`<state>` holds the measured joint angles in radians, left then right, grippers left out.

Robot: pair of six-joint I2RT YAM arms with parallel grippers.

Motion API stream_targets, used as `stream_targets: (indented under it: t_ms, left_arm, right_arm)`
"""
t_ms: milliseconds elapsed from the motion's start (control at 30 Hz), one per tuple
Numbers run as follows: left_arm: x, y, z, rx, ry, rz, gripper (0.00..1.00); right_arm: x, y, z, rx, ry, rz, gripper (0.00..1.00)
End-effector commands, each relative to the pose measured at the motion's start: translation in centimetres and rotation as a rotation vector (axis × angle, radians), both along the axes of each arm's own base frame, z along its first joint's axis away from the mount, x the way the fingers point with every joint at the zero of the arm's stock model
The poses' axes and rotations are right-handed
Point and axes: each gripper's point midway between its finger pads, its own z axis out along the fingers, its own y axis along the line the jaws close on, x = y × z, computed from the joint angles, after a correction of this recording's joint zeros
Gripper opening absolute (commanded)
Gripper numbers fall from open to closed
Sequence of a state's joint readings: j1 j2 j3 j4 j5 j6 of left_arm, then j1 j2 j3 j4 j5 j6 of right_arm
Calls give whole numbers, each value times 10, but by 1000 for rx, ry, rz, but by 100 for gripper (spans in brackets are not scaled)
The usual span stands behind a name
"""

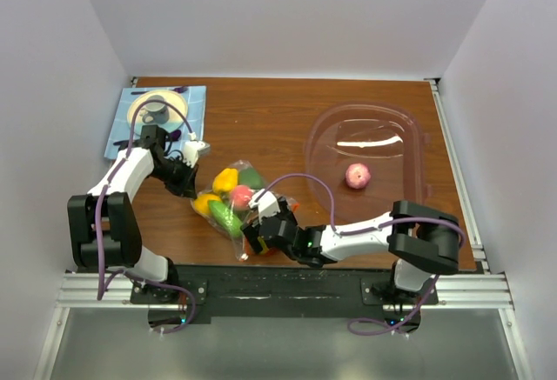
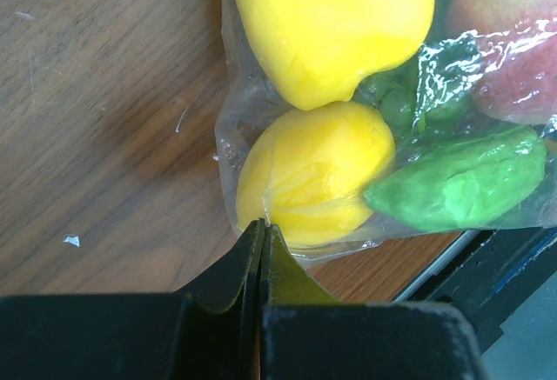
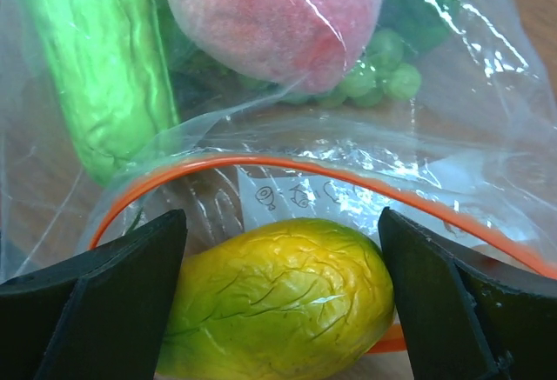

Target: Open the zip-top bag and remove the fake food

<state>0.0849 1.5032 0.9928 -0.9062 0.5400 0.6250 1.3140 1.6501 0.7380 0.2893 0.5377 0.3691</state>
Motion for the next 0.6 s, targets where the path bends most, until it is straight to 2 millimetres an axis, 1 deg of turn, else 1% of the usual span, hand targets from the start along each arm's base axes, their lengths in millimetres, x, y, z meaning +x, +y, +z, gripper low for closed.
stream_targets:
  t_ms: [0,33,67,167,200,233,367,400,467,500,533,567]
  left_arm:
    - [6,-2,10,-14,-54,-12,0]
    - [6,-1,10,-14,-54,-14,0]
    - [6,-2,11,-15,-59,-15,0]
    - [6,-2,12,-18,-62,-14,0]
    - [5,-3,11,-18,-60,-16,0]
    - [5,-2,11,-18,-60,-14,0]
    - [6,-3,10,-23,-58,-12,0]
    - [6,-4,11,-26,-58,-12,0]
    - [6,-5,12,-36,-58,-9,0]
    - [5,-5,12,-39,-58,-10,0]
    - [5,-6,11,-43,-54,-9,0]
    - [4,-7,11,-46,-52,-8,0]
  right_arm:
    - [-20,-14,-41,-139,109,14,91]
    - [-21,-10,-41,-137,114,12,94]
    - [-22,-13,-45,-159,122,10,96]
    - [-28,-13,-53,-177,137,28,97]
    - [-29,-15,-55,-181,142,30,94]
    - [-29,-17,-56,-190,144,30,86]
    - [-33,-17,-57,-198,156,52,85]
    - [-34,-16,-56,-197,157,64,73]
    - [-32,-13,-50,-199,140,78,64]
    - [-29,-8,-44,-193,125,81,63]
    - [-25,-8,-38,-197,99,71,64]
    - [-21,-7,-31,-193,79,62,69]
